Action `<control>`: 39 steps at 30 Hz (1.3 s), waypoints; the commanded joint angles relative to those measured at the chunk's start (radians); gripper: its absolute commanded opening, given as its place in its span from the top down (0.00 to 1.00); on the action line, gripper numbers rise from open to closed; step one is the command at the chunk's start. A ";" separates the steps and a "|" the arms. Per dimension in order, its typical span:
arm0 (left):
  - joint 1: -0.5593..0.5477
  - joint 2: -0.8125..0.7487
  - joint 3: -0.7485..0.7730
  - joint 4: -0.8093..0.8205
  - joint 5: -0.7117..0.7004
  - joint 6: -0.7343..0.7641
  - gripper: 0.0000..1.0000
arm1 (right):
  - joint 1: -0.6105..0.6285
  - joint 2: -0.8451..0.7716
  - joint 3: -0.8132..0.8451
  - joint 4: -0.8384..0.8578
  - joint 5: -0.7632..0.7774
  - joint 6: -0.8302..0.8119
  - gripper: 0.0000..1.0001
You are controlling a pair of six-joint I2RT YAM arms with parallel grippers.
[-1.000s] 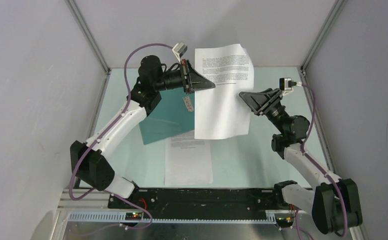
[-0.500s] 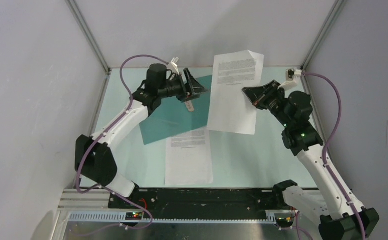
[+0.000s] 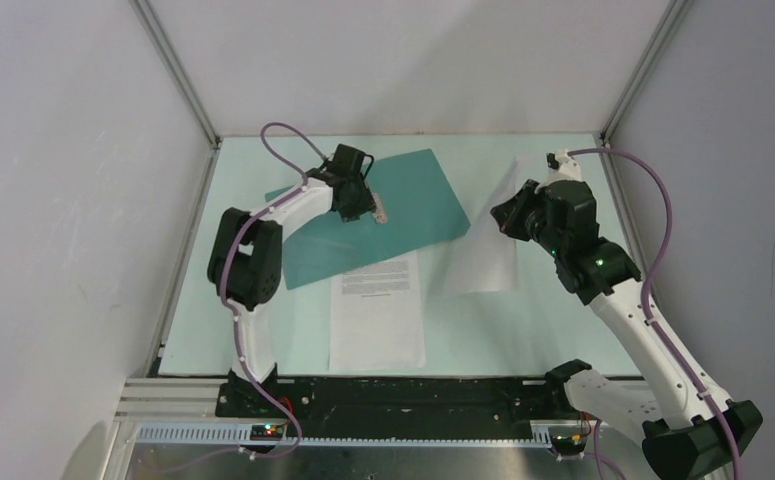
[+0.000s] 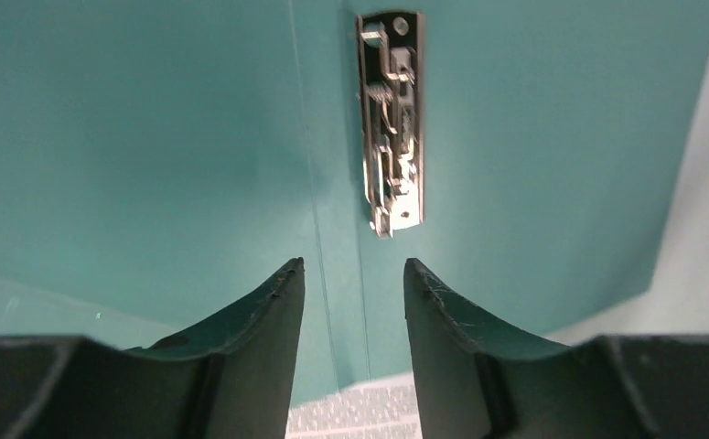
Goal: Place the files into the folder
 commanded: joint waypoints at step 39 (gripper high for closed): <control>-0.020 0.259 0.349 -0.120 0.015 0.098 1.00 | 0.034 -0.005 0.126 -0.029 0.020 -0.054 1.00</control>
